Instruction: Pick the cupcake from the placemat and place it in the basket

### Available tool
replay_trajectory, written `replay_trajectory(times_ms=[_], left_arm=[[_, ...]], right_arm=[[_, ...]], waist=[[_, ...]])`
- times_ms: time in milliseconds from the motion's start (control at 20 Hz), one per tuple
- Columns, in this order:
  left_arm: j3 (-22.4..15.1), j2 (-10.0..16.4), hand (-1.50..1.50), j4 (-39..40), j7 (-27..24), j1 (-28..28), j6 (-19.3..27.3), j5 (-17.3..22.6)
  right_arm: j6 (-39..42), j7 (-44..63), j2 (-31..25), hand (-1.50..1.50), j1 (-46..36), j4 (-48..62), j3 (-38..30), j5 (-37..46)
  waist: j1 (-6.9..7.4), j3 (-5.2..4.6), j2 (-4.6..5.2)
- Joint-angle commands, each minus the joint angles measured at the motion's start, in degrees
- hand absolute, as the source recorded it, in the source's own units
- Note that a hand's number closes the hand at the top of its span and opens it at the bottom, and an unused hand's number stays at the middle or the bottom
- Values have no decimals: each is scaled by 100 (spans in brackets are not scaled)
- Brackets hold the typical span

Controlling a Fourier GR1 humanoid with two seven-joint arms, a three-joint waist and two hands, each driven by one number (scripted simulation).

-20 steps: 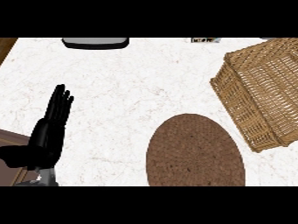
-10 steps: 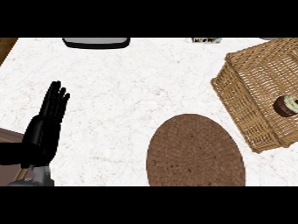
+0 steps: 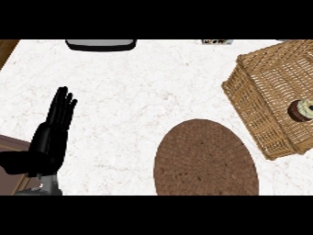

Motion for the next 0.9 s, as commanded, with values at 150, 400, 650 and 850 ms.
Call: replay_trajectory(times_ms=[150, 400, 650, 850], left_arm=[[-13, -76, 0, 181, 51, -105, 94, -168], [24, 107, 0, -283, 146, 228, -242, 57], [59, -119, 0, 65, 140, -297, 47, -69], [-99, -80, 0, -177, -123, 323, -125, -113]], right_arm=[[-78, -17, -206, -150, -84, -65, -635, -470], [177, -12, -885, -150, -346, 655, -935, -477], [825, 432, -1294, -150, -659, 1289, -1414, -936], [1618, -36, -1891, -150, -442, 1697, -1628, -1070]], waist=[[-50, 9, -2], [40, 15, 18], [50, 22, 44], [105, 31, 48]])
